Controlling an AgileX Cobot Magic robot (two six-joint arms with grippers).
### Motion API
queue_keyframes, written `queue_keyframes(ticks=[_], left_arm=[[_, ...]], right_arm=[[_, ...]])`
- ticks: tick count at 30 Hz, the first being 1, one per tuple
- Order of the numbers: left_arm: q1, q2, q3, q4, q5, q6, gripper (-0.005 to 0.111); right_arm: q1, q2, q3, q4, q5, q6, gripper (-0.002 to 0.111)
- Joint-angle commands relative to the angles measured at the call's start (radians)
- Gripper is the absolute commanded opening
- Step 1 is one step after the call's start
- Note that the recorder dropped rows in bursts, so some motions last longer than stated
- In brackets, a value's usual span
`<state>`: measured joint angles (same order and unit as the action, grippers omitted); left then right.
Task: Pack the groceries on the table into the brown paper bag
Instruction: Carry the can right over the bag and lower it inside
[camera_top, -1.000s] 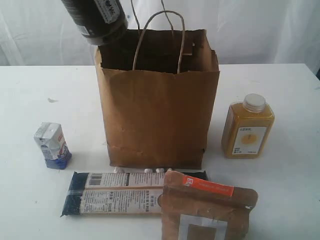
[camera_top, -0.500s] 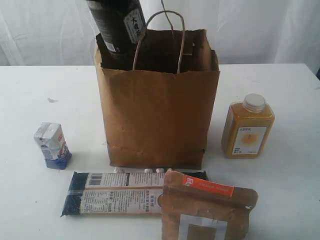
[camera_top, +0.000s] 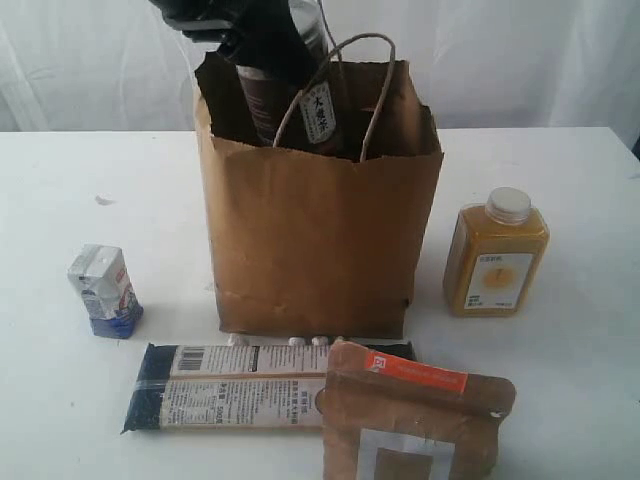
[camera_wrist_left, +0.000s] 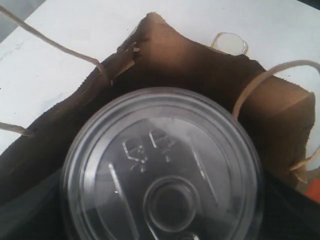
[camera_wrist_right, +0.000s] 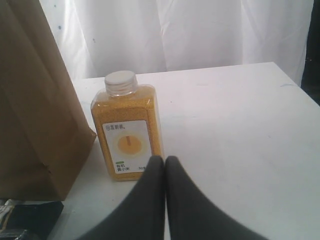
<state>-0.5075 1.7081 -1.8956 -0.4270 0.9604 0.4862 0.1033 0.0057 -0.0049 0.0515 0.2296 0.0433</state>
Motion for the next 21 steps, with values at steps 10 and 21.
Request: queue_keyframes(ticks=[10,21], left_arm=[[-0.004,0.060,-0.014,-0.025,0.096,0.010,0.000],[-0.004,0.132,-0.014,-0.134,0.162,0.050,0.000]], right_arm=[[-0.005,-0.006,0.005,0.003,-0.008,0.007,0.000],[-0.005,-0.006,0.005,0.001,-0.010,0.022,0.000]])
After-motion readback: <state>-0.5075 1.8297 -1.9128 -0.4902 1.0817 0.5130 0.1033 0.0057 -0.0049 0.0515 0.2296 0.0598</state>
